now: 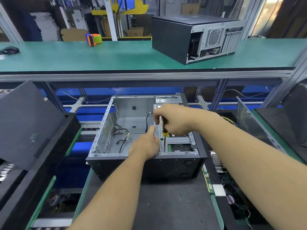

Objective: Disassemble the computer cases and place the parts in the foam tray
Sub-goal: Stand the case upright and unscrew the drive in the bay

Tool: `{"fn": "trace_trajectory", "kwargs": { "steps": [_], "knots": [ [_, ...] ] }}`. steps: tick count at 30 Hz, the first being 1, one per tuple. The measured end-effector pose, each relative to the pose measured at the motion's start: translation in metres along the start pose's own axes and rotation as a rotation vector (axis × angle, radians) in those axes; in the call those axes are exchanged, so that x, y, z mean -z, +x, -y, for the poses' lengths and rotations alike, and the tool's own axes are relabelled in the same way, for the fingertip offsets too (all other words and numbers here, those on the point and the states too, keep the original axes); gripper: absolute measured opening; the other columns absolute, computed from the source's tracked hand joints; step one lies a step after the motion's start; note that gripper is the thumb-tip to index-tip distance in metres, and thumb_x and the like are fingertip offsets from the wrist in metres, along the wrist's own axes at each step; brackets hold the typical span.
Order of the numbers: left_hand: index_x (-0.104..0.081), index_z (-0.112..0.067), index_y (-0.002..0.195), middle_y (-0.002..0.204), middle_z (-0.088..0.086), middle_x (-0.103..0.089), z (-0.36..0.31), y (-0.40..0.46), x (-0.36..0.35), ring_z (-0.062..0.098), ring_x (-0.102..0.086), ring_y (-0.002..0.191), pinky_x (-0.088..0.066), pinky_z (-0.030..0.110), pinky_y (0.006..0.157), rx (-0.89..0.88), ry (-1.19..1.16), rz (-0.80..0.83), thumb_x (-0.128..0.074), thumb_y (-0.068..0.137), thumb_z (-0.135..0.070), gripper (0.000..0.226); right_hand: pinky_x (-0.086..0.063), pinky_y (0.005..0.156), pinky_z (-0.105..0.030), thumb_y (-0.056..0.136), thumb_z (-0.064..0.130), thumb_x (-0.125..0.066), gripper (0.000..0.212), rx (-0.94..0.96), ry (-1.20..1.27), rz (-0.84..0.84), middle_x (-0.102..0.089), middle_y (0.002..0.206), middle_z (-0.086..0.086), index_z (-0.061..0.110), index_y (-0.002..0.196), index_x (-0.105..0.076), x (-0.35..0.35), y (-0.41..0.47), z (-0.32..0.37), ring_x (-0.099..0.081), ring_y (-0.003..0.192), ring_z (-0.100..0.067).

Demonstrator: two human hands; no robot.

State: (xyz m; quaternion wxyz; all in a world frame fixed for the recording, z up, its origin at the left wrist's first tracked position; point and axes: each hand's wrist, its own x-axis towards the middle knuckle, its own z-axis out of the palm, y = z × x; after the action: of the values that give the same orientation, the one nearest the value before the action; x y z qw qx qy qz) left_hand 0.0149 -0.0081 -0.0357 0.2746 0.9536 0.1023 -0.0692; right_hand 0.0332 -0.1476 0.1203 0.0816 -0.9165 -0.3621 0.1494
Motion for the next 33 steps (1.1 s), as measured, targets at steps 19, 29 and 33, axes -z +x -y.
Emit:
{"fn": "trace_trajectory", "kwargs": {
  "steps": [19,29,33],
  "knots": [
    [-0.028,-0.039,0.141,0.088,0.000,-0.060,-0.001,-0.001,-0.002,0.019,-0.052,0.072,-0.039,0.035,0.059,-0.005,0.041,-0.047,-0.032,0.104,-0.034,0.038,-0.047,0.057,-0.034,0.095,0.025,-0.065,0.026,-0.102,0.107,-0.320,-0.051,0.079,0.003,0.022,0.111,-0.045,-0.025,0.003,-0.011,-0.054,0.068,-0.016],
    [-0.036,-0.032,0.144,0.126,0.003,-0.056,0.000,0.002,-0.006,0.026,-0.059,0.097,-0.041,0.039,0.072,-0.057,0.079,-0.133,-0.032,0.105,-0.037,0.039,-0.045,0.060,-0.019,0.097,0.019,-0.064,0.029,-0.113,0.304,-0.508,-0.059,0.099,-0.001,0.021,0.123,-0.051,-0.034,-0.003,-0.015,-0.054,0.071,-0.007],
    [-0.041,-0.028,0.144,0.132,0.001,-0.049,0.001,0.000,-0.007,0.022,-0.053,0.098,-0.040,0.040,0.076,-0.101,0.079,-0.212,-0.030,0.106,-0.035,0.040,-0.049,0.069,-0.031,0.097,0.021,-0.065,0.031,-0.125,0.293,-0.546,-0.060,0.101,-0.004,0.021,0.124,-0.051,-0.030,-0.005,-0.016,-0.057,0.077,-0.019]
  ]
}}
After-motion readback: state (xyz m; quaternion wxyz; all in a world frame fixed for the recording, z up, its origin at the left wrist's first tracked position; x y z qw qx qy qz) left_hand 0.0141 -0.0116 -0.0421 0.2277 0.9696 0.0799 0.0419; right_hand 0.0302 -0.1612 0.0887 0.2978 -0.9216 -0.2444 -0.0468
